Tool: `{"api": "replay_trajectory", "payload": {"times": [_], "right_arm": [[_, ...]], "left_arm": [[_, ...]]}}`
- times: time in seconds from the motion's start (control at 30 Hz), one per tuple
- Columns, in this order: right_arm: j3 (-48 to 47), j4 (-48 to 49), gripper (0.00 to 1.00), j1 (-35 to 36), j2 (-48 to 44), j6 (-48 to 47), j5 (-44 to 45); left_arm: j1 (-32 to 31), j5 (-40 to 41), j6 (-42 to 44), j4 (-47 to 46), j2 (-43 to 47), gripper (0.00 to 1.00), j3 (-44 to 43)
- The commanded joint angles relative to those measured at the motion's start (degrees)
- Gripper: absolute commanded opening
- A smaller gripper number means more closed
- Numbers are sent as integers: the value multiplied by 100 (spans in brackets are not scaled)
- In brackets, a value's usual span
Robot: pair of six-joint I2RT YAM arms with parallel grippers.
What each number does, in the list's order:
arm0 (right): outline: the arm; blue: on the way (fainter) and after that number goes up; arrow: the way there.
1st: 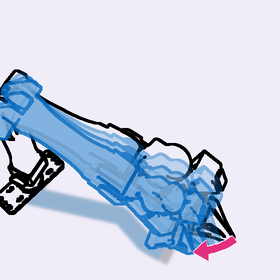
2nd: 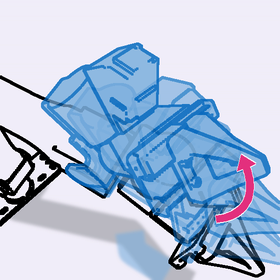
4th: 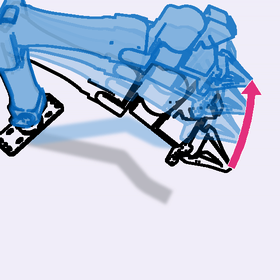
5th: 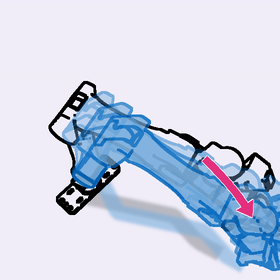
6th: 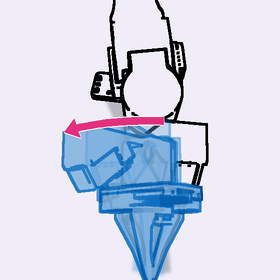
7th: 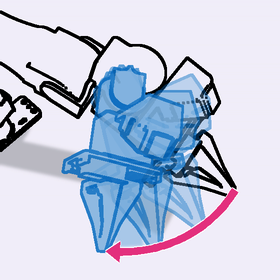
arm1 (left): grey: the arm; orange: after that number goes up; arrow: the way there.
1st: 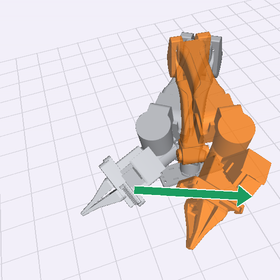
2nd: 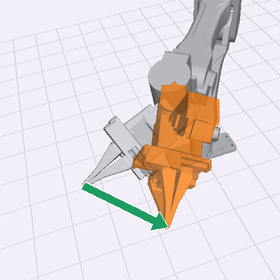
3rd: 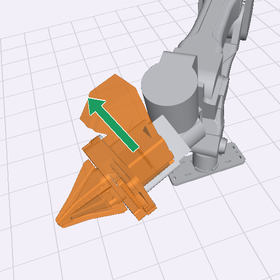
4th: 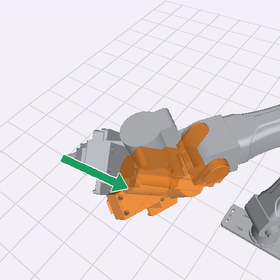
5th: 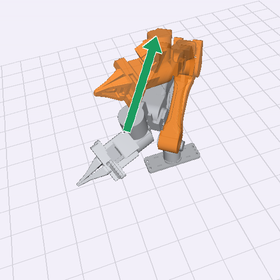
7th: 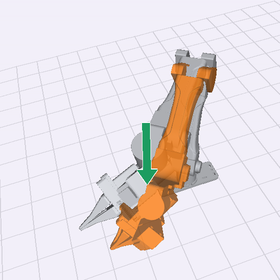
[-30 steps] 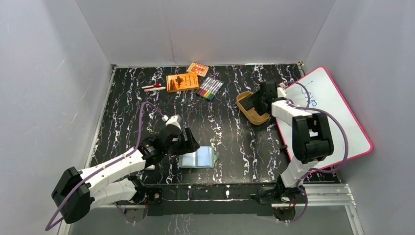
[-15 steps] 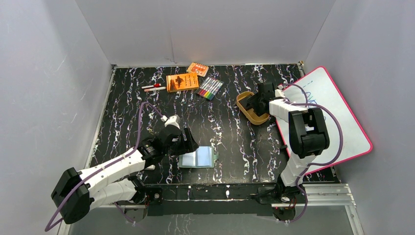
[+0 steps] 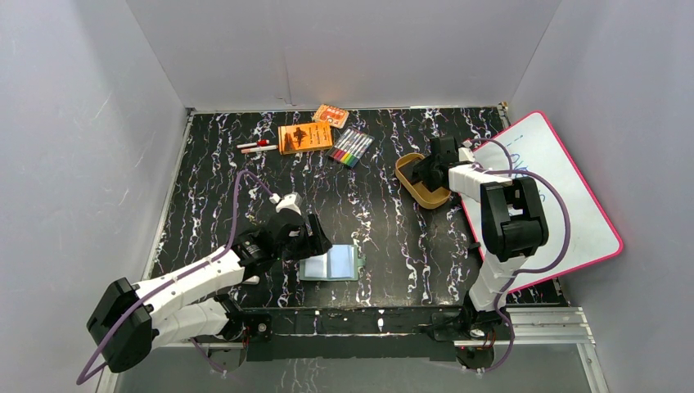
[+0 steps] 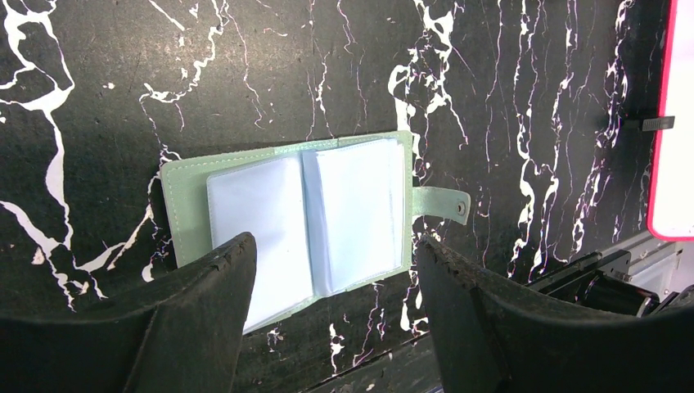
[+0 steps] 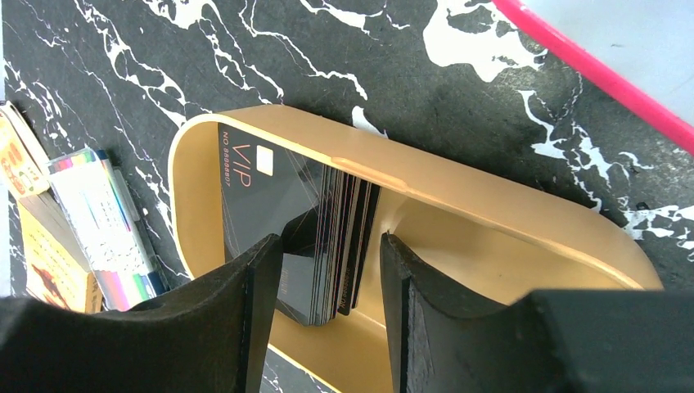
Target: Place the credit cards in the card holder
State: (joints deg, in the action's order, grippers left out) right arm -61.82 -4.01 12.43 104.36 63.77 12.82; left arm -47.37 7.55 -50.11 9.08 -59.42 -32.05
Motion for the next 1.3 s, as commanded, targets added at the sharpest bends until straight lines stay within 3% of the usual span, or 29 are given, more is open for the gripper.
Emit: {"api": "replay_trajectory", "payload": {"times": [0.0,0.13,0.37,0.6,0.73,0.93,1.0,1.27], "right_arm": [[-135,121,55,-3,82,-124,-28],[-94,128,54,-8,55,-206,-30],[119,237,41,-8,-98,-301,-78],[253,316,35,-4,-302,-364,-117],[315,348,35,-6,-371,-380,-146],[216,329,52,-9,-320,-400,-152],[163,322,54,-3,-281,-400,-152],[154,344,39,-3,-233,-416,-227]], "left_arm": [[0,116,0,34,31,69,-53],[0,123,-24,15,53,69,-20],[-2,201,22,92,82,69,-70],[0,188,-6,61,84,69,-47],[0,168,-13,54,62,69,-47],[-1,150,-8,21,29,69,-57],[-3,150,-8,21,20,69,-55],[-8,168,-12,24,0,69,-64]]}}
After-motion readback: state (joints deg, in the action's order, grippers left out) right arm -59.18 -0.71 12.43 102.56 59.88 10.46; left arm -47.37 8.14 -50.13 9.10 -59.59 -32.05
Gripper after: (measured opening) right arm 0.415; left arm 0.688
